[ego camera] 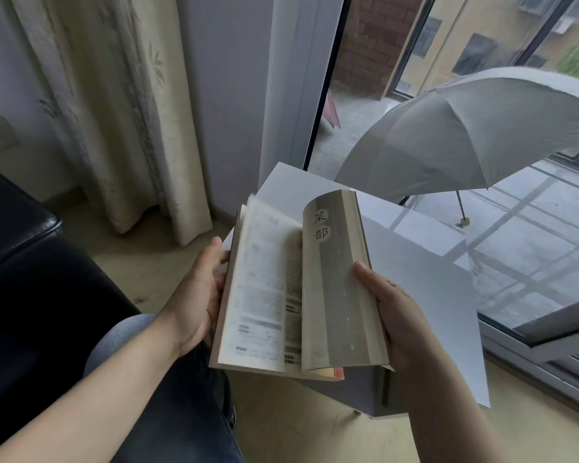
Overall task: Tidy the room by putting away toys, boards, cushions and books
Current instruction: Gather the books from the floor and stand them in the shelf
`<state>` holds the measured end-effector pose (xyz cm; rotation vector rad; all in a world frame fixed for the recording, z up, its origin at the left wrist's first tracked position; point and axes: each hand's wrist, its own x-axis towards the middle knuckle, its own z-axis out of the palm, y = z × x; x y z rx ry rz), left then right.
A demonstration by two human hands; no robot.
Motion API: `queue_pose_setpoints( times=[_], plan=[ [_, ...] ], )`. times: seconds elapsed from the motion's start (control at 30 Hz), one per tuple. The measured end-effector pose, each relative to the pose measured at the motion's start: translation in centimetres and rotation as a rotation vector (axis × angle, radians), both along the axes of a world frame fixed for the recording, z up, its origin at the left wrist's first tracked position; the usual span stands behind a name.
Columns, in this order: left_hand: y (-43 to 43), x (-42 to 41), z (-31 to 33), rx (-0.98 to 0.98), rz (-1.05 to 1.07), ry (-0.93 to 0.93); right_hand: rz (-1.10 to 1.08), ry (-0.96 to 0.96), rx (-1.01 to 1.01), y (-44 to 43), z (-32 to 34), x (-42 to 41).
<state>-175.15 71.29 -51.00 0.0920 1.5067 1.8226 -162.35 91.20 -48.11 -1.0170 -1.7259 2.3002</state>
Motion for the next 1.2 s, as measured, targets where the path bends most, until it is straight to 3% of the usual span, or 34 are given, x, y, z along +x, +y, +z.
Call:
queue_pose_setpoints(
  times=[0.5,0.8,1.07,1.2],
  plan=[
    [-0.4,0.1,0.3,0.120,0.035,-0.031,-0.007,0.016,-0.039,-0.7,-0.5,-0.7],
    [-0.4,0.2,0.5,0.151,0.007,0.026,-0.001,-0.004,0.049,-0.4,-0.2,-0.5],
    [4.7,1.4,3.8,0.304,-0.193,0.015,-0.061,0.026,0.174,2.4,2.2,1.6],
    [7.9,3.2,3.1,0.218,-0.348,0.029,-0.042,0.000,0.300,3.7,2.8,3.3]
  ],
)
